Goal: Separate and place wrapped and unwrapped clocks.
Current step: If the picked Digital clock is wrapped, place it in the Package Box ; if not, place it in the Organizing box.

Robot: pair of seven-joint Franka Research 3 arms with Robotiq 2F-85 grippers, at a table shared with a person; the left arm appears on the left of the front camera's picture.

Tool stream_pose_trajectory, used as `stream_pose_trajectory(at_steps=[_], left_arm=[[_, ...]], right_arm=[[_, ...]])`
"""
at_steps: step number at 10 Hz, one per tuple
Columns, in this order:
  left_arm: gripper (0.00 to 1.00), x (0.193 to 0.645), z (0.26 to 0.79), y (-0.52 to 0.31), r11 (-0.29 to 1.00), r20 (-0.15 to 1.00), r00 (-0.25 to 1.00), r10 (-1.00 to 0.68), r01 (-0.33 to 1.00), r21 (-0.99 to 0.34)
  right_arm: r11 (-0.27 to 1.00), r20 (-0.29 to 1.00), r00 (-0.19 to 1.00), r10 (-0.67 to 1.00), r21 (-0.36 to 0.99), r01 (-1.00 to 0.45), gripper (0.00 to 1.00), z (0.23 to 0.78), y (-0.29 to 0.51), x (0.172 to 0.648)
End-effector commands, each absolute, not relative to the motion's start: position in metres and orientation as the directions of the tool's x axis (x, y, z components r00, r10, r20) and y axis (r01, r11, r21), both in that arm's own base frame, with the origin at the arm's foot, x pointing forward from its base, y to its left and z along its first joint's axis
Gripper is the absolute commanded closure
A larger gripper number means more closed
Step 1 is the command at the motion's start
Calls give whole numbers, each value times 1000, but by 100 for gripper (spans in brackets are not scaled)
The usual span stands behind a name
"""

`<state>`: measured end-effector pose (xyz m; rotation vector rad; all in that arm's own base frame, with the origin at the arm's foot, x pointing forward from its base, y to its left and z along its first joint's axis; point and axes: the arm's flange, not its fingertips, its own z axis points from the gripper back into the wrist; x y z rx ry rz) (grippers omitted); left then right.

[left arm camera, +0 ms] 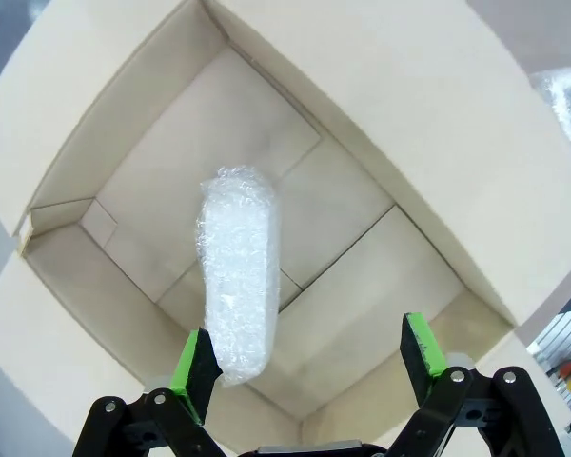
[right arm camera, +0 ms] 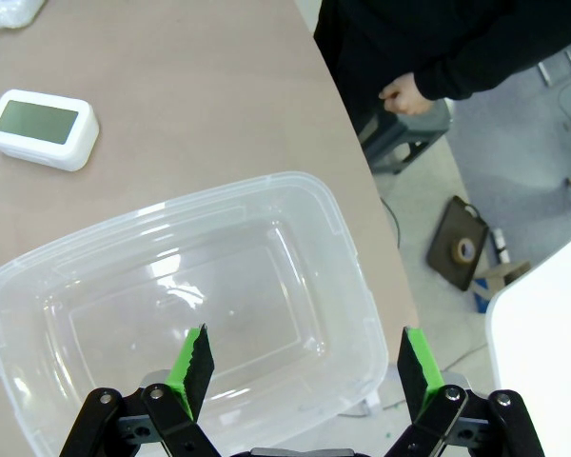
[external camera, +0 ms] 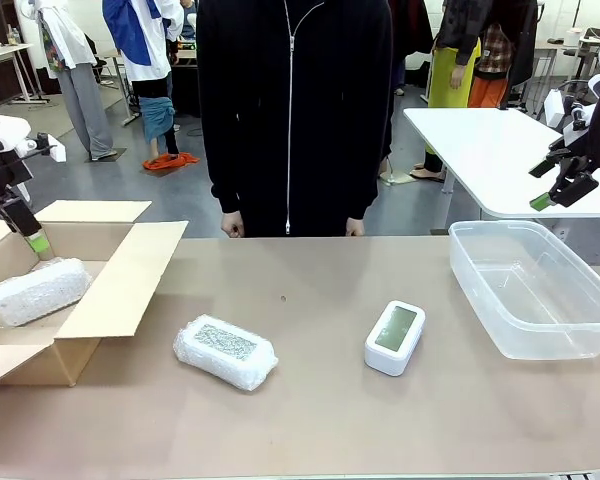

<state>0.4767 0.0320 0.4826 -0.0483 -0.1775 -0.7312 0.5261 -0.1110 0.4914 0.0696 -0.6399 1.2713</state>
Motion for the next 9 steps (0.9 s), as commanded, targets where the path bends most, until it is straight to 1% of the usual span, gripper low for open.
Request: stream_pose_trajectory(at_steps=[1, 3, 5, 6, 9], left_arm=[[0, 463, 490, 22, 761, 162, 747, -645, 647, 43], [0, 458, 500, 14, 782, 173, 766, -620, 622, 51], [0, 462, 503, 9, 844, 175, 827, -535, 534, 56], [0, 465, 505, 17, 780, 192, 761, -619, 625, 38], [0, 465, 505, 17, 780, 192, 761, -619, 625, 38]], right_arm=[[312, 480, 143, 865, -294, -903, 0, 491, -111, 526], [312, 480, 143, 865, -294, -903, 0, 491, -111, 526], [312, 480, 143, 865, -294, -903, 0, 491, -111, 526], [312, 480, 143, 865, -294, -903, 0, 491, -111, 526], [312, 480, 143, 865, -294, -903, 0, 491, -111, 526]])
